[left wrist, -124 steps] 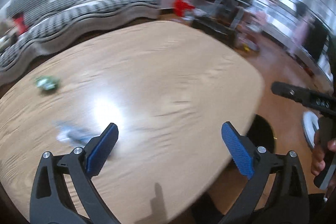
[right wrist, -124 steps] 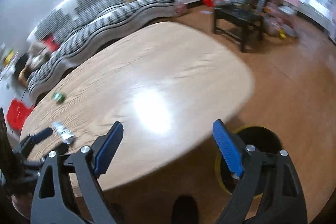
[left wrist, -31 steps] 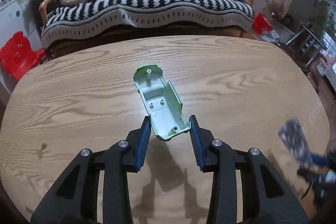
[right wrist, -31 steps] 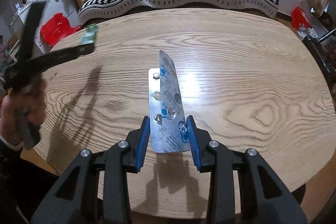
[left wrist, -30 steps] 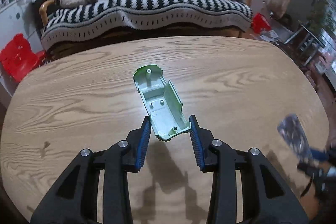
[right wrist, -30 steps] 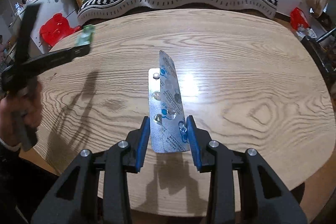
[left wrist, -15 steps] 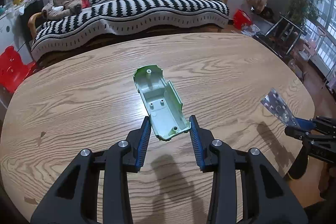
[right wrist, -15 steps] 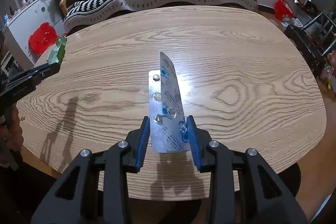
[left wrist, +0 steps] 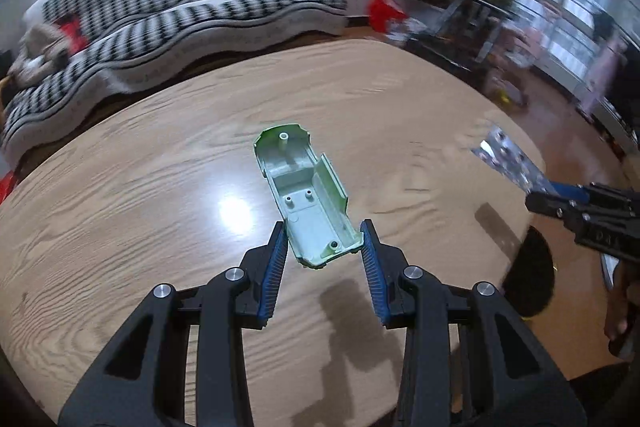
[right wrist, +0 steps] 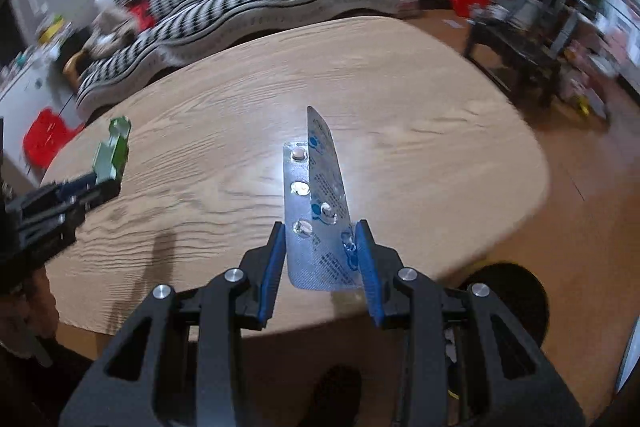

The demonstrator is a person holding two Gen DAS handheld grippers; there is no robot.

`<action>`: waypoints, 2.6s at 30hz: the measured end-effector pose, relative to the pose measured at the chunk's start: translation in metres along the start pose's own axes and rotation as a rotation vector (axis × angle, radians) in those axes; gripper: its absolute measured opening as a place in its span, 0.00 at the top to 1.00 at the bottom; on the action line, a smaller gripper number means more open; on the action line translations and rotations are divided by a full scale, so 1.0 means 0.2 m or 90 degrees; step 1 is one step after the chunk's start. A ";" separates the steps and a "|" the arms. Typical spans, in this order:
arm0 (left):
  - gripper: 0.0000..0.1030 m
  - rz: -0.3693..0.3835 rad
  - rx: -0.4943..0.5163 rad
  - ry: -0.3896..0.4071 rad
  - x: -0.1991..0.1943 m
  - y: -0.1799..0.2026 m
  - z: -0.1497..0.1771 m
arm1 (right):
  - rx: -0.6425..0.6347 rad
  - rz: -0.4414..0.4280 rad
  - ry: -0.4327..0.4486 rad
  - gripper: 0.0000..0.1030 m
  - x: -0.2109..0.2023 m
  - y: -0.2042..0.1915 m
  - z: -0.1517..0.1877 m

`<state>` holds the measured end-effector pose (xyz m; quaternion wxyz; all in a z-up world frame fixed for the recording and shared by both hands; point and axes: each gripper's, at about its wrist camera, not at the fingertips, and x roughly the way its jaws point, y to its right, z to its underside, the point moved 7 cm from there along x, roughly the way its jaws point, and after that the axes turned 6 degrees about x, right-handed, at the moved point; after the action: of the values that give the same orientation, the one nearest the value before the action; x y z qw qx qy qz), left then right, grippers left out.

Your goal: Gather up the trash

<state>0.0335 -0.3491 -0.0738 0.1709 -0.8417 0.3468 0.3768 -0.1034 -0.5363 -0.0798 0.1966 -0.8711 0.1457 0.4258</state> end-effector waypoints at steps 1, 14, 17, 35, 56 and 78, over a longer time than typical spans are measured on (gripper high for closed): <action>0.64 0.012 0.012 0.000 0.01 0.07 -0.01 | 0.017 0.010 0.002 0.65 -0.02 0.08 0.01; 0.64 0.233 0.168 -0.025 0.13 1.13 0.03 | 0.229 0.127 0.045 0.71 -0.36 0.93 0.25; 0.64 0.271 0.205 -0.034 0.15 1.34 0.09 | 0.258 0.162 0.032 0.76 -0.36 1.08 0.32; 0.64 0.336 0.237 -0.098 0.35 1.68 0.15 | 0.321 0.184 0.027 0.79 -0.40 1.25 0.40; 0.07 0.269 0.177 -0.070 0.31 1.46 0.04 | 0.335 0.206 0.074 0.18 -0.46 1.21 0.33; 0.07 -0.173 -0.176 0.008 -0.46 -0.81 0.36 | -0.059 -0.026 0.074 0.10 -0.03 -0.65 -0.08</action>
<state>0.0681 -0.1529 -0.0480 0.1008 -0.8987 0.1757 0.3890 -0.0414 -0.4289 -0.0366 0.1562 -0.9052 0.1193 0.3768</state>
